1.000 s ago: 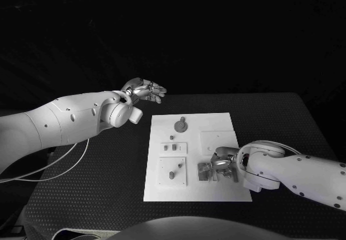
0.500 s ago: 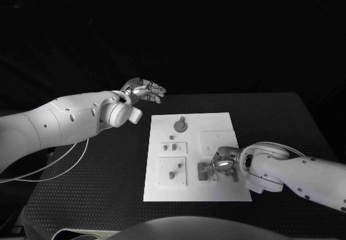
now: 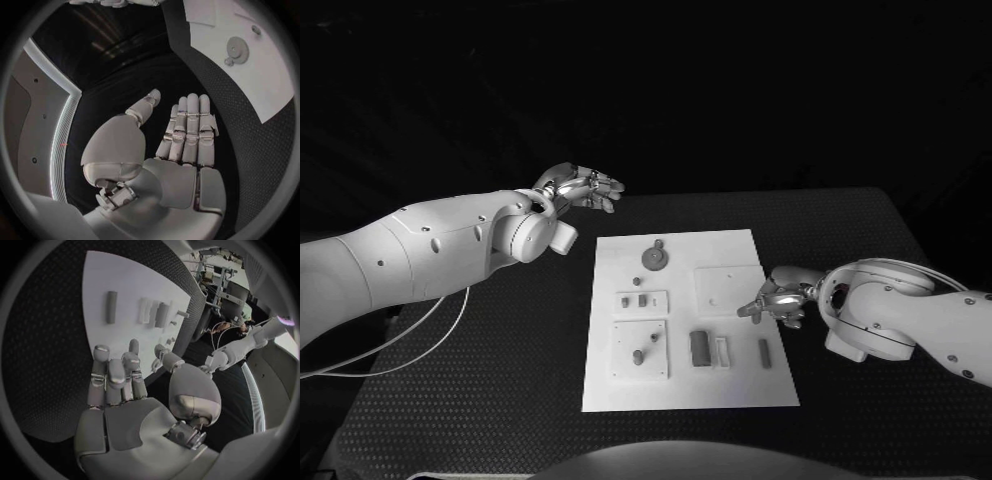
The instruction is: Assemble the parts on the task board
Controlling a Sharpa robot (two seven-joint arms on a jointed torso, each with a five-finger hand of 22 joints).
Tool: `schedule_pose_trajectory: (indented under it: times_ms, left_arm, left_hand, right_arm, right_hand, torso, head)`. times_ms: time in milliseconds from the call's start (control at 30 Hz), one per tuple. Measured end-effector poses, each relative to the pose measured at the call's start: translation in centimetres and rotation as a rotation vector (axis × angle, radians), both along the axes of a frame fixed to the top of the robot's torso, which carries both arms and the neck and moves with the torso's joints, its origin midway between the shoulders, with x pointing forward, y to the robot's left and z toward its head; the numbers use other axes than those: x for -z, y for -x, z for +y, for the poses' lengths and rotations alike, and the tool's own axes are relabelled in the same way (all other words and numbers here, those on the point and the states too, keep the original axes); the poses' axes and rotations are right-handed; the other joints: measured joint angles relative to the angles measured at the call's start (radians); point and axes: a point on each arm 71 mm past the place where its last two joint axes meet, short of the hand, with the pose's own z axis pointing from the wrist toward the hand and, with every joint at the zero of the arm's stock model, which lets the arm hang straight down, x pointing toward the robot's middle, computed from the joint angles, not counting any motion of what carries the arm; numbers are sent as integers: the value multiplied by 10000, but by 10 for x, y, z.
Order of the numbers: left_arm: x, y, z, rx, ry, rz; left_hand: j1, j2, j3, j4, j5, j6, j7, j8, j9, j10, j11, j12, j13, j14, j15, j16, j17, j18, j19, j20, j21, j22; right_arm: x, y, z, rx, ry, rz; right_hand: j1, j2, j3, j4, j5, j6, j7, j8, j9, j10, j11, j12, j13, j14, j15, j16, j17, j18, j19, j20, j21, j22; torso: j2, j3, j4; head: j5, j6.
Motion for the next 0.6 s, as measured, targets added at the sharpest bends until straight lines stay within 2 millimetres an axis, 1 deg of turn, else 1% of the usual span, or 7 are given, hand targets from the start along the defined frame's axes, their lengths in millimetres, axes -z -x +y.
schedule_pose_trajectory:
  times_ms: [33, 100, 167, 233, 267, 433, 600]
  left_arm:
    - [0, 0, 0, 1, 1, 0]
    - [0, 0, 0, 3, 2, 1]
    - [0, 0, 0, 4, 3, 1]
    - [0, 0, 0, -3, 1, 0]
    - [0, 0, 0, -5, 0, 0]
    - [0, 0, 0, 13, 7, 0]
    - [0, 0, -1, 22, 11, 0]
  left_hand:
    - [0, 0, 0, 0, 0, 0, 0, 0, 0, 0, 0, 0, 0, 0, 0, 0, 0, 0, 0, 0, 0, -2]
    - [0, 0, 0, 0, 0, 0, 0, 0, 0, 0, 0, 0, 0, 0, 0, 0, 0, -1, 0, 0, 0, -8]
    - [0, 0, 0, 0, 0, 0, 0, 0, 0, 0, 0, 0, 0, 0, 0, 0, 0, 0, 0, 0, 0, -8]
    - [0, 0, 0, 0, 0, 0, 0, 0, 0, -28, 28, 0, 0, 0, 0, 0, 11, 0, 0, 0, 0, -8]
    - [0, 0, 0, 0, 0, 0, 0, 0, 1, -36, 36, 0, 0, 0, 0, 0, 11, 0, 0, 0, 0, -8]
    - [0, 0, 0, 0, 0, 0, -1, 0, 1, -36, 36, 0, 0, 0, 0, 0, 10, 0, 0, 0, 0, -8]
    - [0, 0, 0, 0, 0, 0, 0, 0, -8, -36, 36, 0, 0, 0, 0, -6, 10, -1, 0, 0, 0, -7]
  right_arm:
    - [0, 0, -7, 82, 131, 17]
    - [0, 0, -14, 128, 315, 89]
    - [1, 2, -18, 59, 510, 207]
    - [2, 4, -21, -88, 688, 346]
    - [2, 4, -21, -163, 778, 411]
    - [7, 9, -28, -509, 1355, 601]
    - [17, 15, -28, -843, 1812, 721]
  right_hand:
    - [15, 61, -35, -115, 0, 0, 0, 0, 23, 0, 0, 0, 0, 0, 0, 0, 0, -1, 0, 0, 0, 0]
    - [-13, 104, -94, -280, 0, 0, 0, 0, 63, 0, 0, 0, -4, 1, 1, 0, 0, -1, 0, 0, 0, 1]
    - [-13, 104, -125, -397, 0, 46, -21, 50, 96, 0, 1, 0, -22, 2, 2, 37, 7, -1, 0, 0, 0, 0]
    - [-41, 240, -134, -517, 0, 185, -67, 117, 146, 41, -39, 0, -48, 20, 14, 37, 2, -1, 0, 0, 0, 0]
    - [-65, 261, -150, -552, 0, 243, -74, 117, 165, 56, -52, 0, -52, 27, 10, 37, -24, -1, 0, 0, 0, 0]
    - [-104, 301, -162, -703, 0, 258, -61, 117, 207, 56, -51, 0, -82, 28, 9, 36, -113, -1, -39, 39, 0, 0]
    - [-104, 300, -164, -868, 0, 258, -61, 117, 228, 57, -51, -1, -103, -137, 18, 36, -258, -1, -92, 92, -1, 0]
  torso:
    - [0, 1, 0]
    - [0, 7, 0]
    - [1, 12, 1]
    - [5, 12, 1]
    - [6, 14, 1]
    - [9, 15, -6]
    - [9, 2, -6]
  head:
    - [-20, 9]
    - [-57, 13]
    - [-89, 14]
    - [-109, 15]
    - [-120, 16]
    - [-167, 1]
    - [-208, 6]
